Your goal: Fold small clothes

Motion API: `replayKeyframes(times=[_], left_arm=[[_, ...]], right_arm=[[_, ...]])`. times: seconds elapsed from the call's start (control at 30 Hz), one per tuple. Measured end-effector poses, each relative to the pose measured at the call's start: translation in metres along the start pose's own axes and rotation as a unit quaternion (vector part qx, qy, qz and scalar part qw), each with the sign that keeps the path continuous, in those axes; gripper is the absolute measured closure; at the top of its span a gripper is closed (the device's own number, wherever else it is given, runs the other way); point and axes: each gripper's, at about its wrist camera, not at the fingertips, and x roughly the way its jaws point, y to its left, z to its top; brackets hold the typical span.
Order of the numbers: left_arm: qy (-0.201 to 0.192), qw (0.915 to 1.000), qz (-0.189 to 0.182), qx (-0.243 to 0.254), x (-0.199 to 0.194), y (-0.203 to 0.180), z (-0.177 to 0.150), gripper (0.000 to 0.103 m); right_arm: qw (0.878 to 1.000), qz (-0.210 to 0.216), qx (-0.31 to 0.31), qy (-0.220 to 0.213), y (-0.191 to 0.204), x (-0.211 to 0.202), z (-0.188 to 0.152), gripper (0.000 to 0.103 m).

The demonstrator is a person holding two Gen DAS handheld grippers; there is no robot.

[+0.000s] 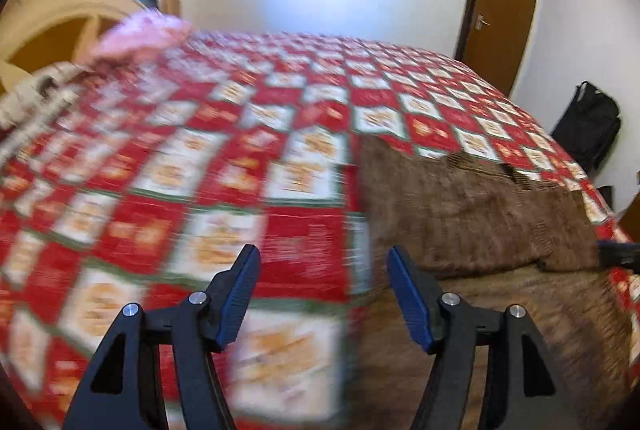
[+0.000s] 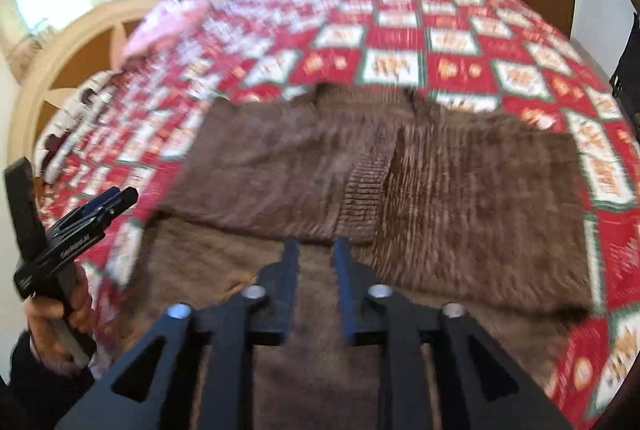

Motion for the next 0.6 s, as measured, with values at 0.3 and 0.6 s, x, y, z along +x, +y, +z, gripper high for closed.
replayKeyframes(times=[0.3,0.6], left_arm=[[-0.011,0.9972,0.073,0.011,-0.088,0.061,-0.048,0.035],[-0.019,0.996,0.087,-0.003,-0.133,0.091,-0.104,0.034]], right_arm=[[0.993,0.09,-0.069,-0.017,0.086,-0.054,-0.071,0.047],[0.961,0.165,-0.213,0.063,0.206,-0.015,-0.164,0.047]])
